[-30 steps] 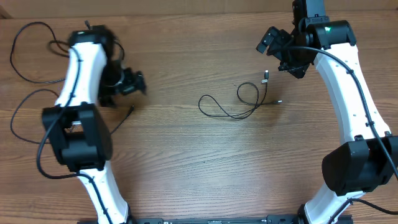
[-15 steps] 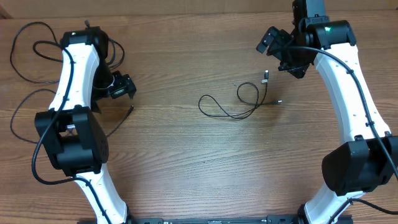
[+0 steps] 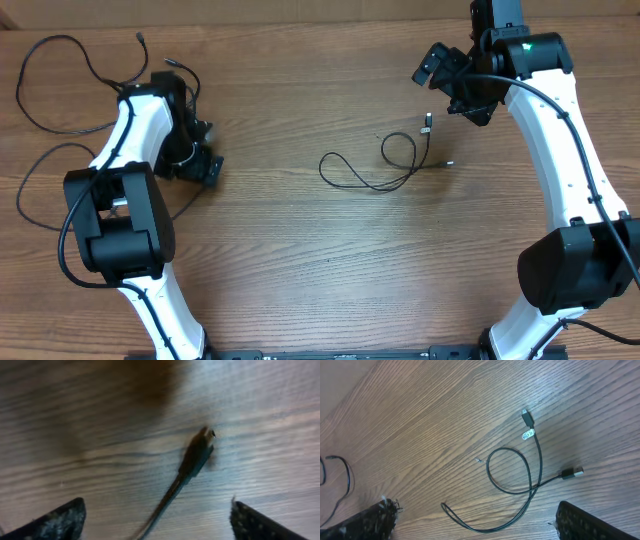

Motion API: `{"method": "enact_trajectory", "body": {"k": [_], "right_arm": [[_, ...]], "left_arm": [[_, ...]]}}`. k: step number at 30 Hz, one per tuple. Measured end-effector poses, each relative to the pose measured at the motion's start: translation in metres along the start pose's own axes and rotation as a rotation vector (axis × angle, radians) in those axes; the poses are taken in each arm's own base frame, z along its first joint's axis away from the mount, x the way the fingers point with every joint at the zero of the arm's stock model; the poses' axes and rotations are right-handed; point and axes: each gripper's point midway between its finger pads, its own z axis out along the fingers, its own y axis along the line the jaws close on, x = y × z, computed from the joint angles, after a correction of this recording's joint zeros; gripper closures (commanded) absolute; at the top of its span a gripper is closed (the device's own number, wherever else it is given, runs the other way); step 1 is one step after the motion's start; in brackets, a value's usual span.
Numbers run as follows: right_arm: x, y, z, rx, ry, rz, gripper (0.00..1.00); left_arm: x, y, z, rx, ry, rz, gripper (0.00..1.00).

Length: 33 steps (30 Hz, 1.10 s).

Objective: Untangle cables
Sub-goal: 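Move the left gripper back up over the left-side cables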

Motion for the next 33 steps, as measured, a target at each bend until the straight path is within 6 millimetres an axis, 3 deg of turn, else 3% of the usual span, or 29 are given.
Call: {"method": "enact_trajectory", "body": {"k": [9, 12, 16, 18, 22, 30, 33], "right_arm": [[0.0, 0.0, 0.0, 0.0, 0.0, 0.0, 0.0], [0.0, 0.0, 0.0, -0.001, 0.0, 0.0, 0.0], [0.0, 0.0, 0.0, 0.0, 0.0, 0.0, 0.0], [0.0, 0.0, 0.0, 0.0, 0.0, 0.0, 0.0], [0.0, 0.0, 0.0, -0.001, 0.0, 0.0, 0.0], [0.0, 0.0, 0.0, 0.0, 0.0, 0.0, 0.0], [0.0, 0.0, 0.0, 0.0, 0.0, 0.0, 0.0]], "left_arm": [[0.003, 0.0, 0.022, -0.02, -0.018, 0.274, 0.45], [0.0, 0.003, 0.023, -0.043, -0.05, 0.31, 0.64], [-0.002, 0.006, 0.023, -0.057, -0.075, 0.327, 0.73], [-0.002, 0.007, 0.023, -0.058, -0.079, 0.333, 0.85], [-0.004, 0.012, 0.023, -0.068, -0.091, 0.322, 0.91], [-0.001, 0.038, 0.022, -0.146, -0.081, 0.199, 0.9], [0.003, 0.047, 0.022, -0.171, -0.07, 0.155, 0.77]]}}
